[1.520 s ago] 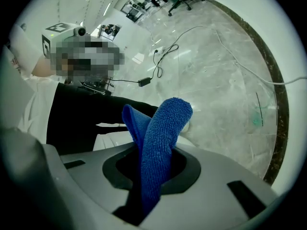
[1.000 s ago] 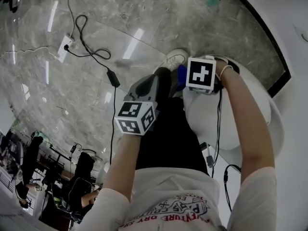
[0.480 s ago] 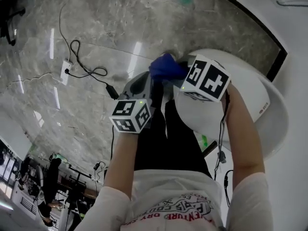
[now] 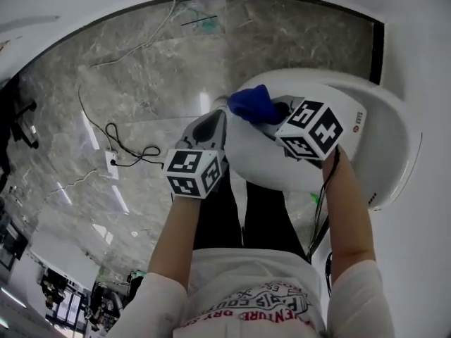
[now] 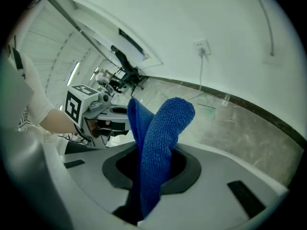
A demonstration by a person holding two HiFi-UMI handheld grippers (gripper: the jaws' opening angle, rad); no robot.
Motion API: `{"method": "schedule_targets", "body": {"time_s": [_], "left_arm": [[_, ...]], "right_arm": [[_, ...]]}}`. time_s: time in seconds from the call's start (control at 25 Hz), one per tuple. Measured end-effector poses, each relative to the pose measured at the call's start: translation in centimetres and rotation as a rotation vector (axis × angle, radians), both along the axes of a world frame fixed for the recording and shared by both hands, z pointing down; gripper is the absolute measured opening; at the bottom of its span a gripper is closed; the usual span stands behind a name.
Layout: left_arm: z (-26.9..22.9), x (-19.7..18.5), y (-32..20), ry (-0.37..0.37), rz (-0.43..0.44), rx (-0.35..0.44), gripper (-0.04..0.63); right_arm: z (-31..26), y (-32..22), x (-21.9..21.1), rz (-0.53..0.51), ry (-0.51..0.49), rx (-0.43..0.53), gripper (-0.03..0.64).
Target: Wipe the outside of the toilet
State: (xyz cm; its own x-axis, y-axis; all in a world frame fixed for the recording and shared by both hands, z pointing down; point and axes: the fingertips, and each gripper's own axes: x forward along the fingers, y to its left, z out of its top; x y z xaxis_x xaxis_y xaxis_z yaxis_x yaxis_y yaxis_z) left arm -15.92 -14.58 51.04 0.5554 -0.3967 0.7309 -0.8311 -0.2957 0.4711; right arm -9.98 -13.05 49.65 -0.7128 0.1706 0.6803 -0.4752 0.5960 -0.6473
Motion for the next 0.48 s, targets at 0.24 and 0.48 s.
{"method": "schedule_targets", "body": {"time_s": [0.24,0.48], "left_arm": [[-0.9,8.0,-1.4,-0.019,0.226,0.000,0.006],[-1.9,14.5,-0.4,-0.022,0.550,-0.028,0.006]], "right_arm": [[-0.5,1.0,7.8,0.295,0.059,-0.023,0.072],[-1.4,3.5,11.9,0.624,0.072,-0.038,0.072]]}}
